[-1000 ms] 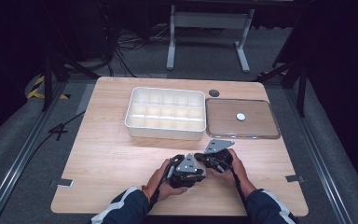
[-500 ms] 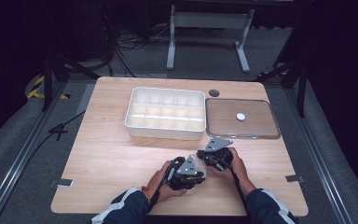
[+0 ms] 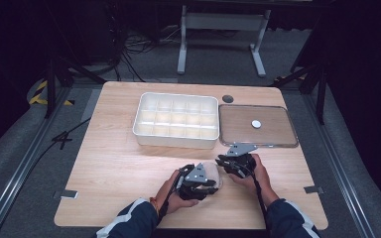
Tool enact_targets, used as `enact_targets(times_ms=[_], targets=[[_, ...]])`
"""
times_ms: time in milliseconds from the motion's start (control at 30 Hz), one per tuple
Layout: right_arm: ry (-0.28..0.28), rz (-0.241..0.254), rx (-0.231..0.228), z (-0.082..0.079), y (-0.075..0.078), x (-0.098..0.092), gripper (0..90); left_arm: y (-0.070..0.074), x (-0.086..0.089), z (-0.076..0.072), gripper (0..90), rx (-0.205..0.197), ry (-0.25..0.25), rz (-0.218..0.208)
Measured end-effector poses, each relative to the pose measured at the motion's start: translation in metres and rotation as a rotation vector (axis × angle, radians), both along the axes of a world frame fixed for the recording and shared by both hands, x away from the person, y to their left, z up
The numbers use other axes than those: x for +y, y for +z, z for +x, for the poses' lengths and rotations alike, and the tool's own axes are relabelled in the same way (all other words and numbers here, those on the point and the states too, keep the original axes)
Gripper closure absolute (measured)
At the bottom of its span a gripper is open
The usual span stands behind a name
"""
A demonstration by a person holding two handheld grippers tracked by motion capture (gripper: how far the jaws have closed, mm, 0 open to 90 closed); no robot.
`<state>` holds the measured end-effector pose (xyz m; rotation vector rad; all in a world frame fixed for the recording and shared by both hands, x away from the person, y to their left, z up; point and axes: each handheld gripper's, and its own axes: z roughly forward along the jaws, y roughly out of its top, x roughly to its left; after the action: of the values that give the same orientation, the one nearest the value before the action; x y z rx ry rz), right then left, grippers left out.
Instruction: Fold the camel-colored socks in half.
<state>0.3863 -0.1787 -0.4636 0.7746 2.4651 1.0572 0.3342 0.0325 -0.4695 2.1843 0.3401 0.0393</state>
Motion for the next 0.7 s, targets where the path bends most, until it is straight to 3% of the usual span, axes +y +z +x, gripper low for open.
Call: enact_targets(times_ms=[433, 700], targets=[[0.010, 0.053, 0.019, -0.004, 0.011, -0.005, 68.2, 0.014, 0.012, -0.002, 55.0, -0.018, 0.044, -0.010], [0.010, 0.116, 0.031, -0.009, 0.023, -0.006, 59.2, 0.017, 0.016, -0.007, 54.4, -0.029, 0.040, 0.008]])
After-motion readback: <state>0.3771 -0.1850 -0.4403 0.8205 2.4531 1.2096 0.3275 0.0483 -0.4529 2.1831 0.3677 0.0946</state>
